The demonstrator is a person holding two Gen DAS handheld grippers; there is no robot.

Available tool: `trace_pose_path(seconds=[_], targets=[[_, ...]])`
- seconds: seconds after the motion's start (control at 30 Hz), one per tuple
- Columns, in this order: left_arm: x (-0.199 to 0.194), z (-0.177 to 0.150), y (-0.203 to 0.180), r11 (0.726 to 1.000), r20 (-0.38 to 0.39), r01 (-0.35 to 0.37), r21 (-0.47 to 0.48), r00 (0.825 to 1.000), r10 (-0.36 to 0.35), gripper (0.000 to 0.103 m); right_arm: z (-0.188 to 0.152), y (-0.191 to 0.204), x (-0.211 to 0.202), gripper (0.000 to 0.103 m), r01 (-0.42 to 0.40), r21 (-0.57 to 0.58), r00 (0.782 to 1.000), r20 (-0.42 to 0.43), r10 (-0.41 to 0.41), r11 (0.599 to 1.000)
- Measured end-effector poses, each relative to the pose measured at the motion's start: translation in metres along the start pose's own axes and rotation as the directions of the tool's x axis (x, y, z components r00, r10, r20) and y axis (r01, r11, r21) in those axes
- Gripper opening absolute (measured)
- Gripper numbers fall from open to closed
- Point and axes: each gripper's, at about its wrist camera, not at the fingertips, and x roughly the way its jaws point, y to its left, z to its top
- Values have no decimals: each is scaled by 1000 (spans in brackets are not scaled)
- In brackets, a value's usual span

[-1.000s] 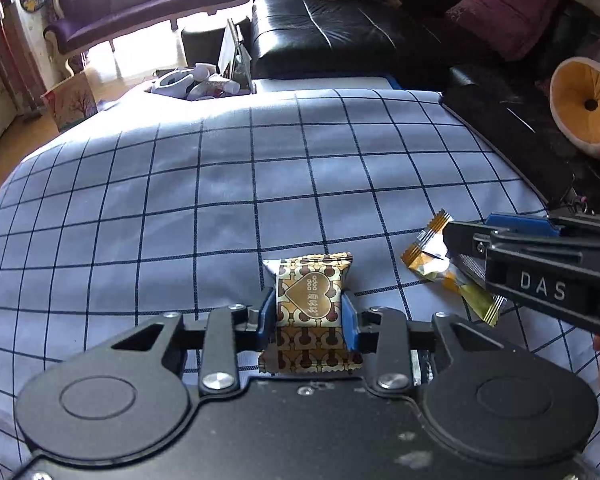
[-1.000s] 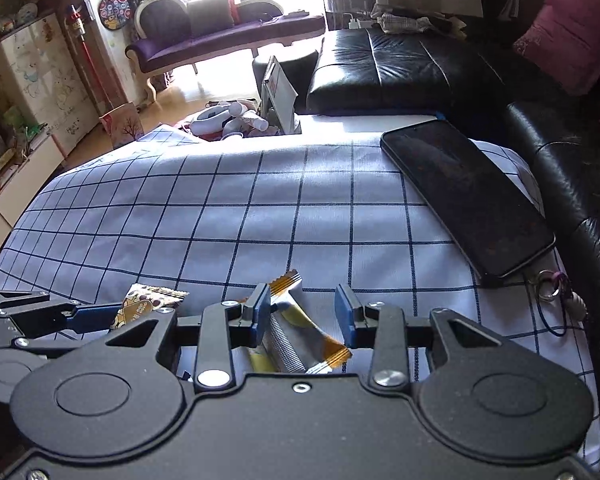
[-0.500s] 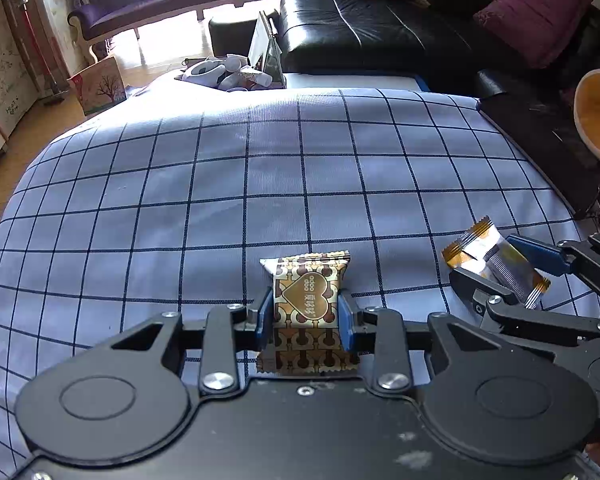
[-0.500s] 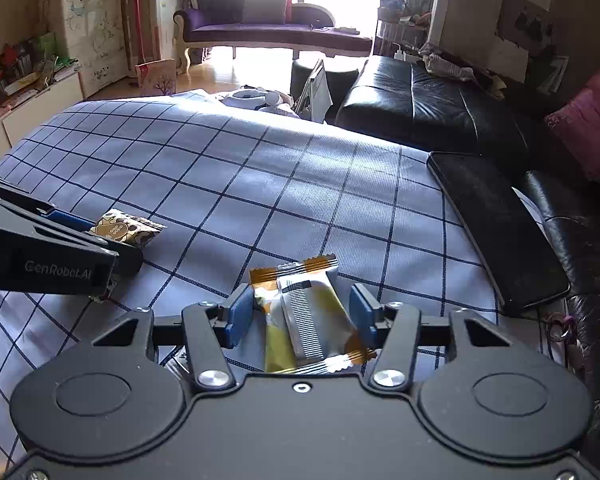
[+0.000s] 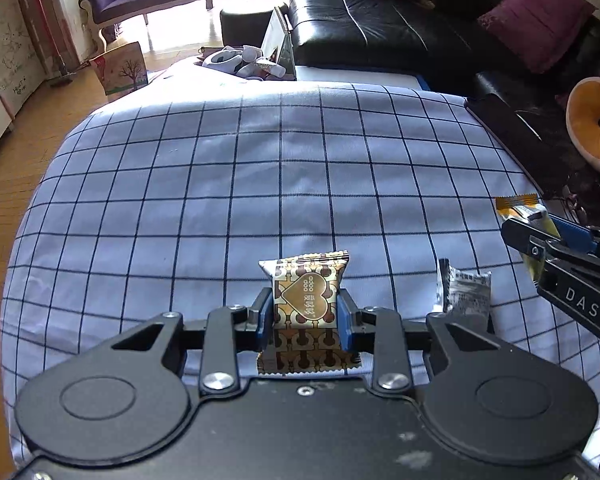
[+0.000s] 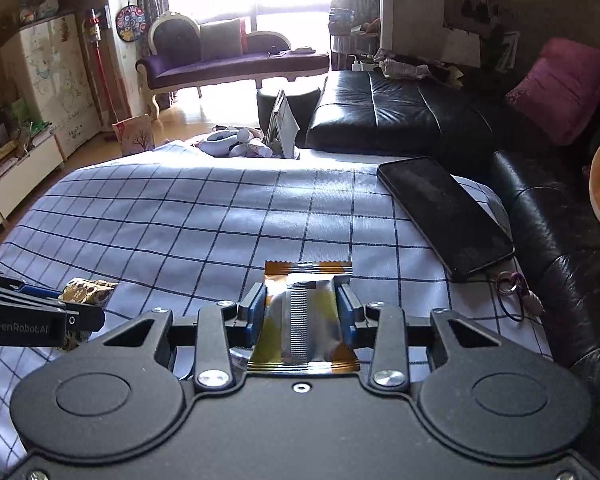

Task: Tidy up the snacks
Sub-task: 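Carry the heart-print packet with left tool while right carries the bar packet over the tray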

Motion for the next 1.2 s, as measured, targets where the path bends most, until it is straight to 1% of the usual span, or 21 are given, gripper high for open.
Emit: trace_pose_path(seconds=[0.13,0.27,0.37,0.43,0.53,0.63,0.8,0.93,1.1,1.2], targets=[[-34,-25,9,1000,-25,22,-10,999,-22,32,-9,7,-36,46,-23,11,1000,14,23,1000],[-71,-55,17,999,-32,35,-1,999,-35,32,-19,15,-74,46,-69,57,997,19,68,996],[-99,-79,22,999,-27,48,9,998,-48,32,-30,20,-101,46,-103,83,995,21,101,991],[-117,-97,23,999,-19,45,24,999,-45,32,-39,25,-117,46,-116,91,993,19,115,989],[-142,-124,25,998,-6,46,48,999,-46,32,-55,34,-138,46,-134,82,991,8,134,988],[-162,-151,25,995,-6,64,70,998,-64,32,-71,41,-156,46,-161,79,987,-4,161,984],[-182,-196,24,993,6,57,103,998,-58,32,-104,50,-186,46,-187,97,982,-11,189,977],[-190,-230,26,992,7,43,123,999,-44,32,-127,58,-206,46,-186,99,982,-6,187,978],[-195,-261,35,993,-10,73,96,997,-72,32,-151,68,-222,46,-192,115,981,-16,195,975],[-196,-276,41,994,-10,71,78,997,-70,32,-161,74,-229,47,-196,127,980,-23,200,972]])
